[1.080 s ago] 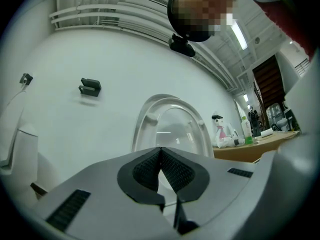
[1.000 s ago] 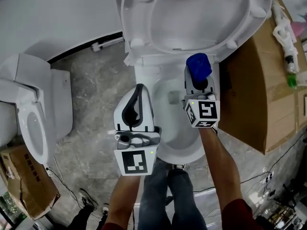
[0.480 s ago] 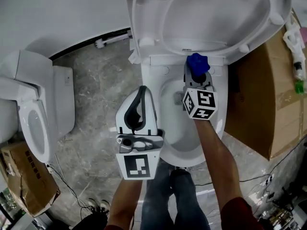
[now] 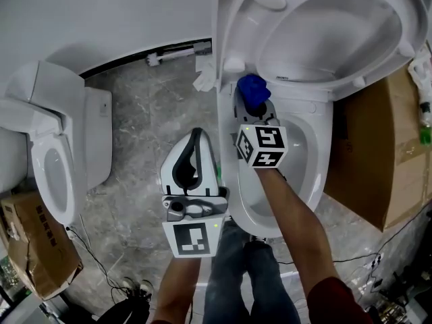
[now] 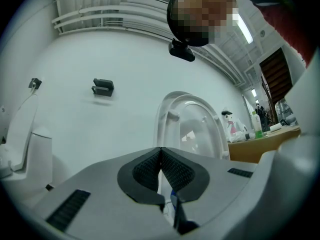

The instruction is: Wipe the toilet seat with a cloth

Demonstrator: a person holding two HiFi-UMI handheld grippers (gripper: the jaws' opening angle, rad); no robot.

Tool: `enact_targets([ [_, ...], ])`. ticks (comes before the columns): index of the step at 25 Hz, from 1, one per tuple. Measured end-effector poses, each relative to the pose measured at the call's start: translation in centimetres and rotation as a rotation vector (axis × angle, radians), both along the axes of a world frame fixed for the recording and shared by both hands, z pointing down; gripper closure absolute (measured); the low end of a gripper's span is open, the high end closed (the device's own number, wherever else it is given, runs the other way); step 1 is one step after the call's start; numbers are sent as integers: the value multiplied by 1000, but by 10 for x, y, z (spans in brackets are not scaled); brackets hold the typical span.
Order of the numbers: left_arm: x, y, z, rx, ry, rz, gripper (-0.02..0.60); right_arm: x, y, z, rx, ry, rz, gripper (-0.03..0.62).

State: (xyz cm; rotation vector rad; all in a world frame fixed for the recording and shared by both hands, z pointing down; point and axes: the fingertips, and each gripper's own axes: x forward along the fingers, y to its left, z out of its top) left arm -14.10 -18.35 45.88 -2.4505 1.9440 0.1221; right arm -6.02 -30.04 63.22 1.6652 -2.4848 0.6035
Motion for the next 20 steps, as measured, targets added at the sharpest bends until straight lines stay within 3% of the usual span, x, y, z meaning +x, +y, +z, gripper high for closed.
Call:
enact_targets([
  [5,-17,2,-1,-4,-1,-21,566,-8,-8,-7,-104,-414,133,540],
  [11,-34,2,-11,14,-11,-61,566,0,-4,-47,-110,-894,249,540],
  [13,-39,2,-19,28,-13,-77,566,1,-2,-63,-107,-987,269,540],
  [20,-49,5,-49,30,-31,-104,566,4,6,-93,-152,-1118,346,542],
])
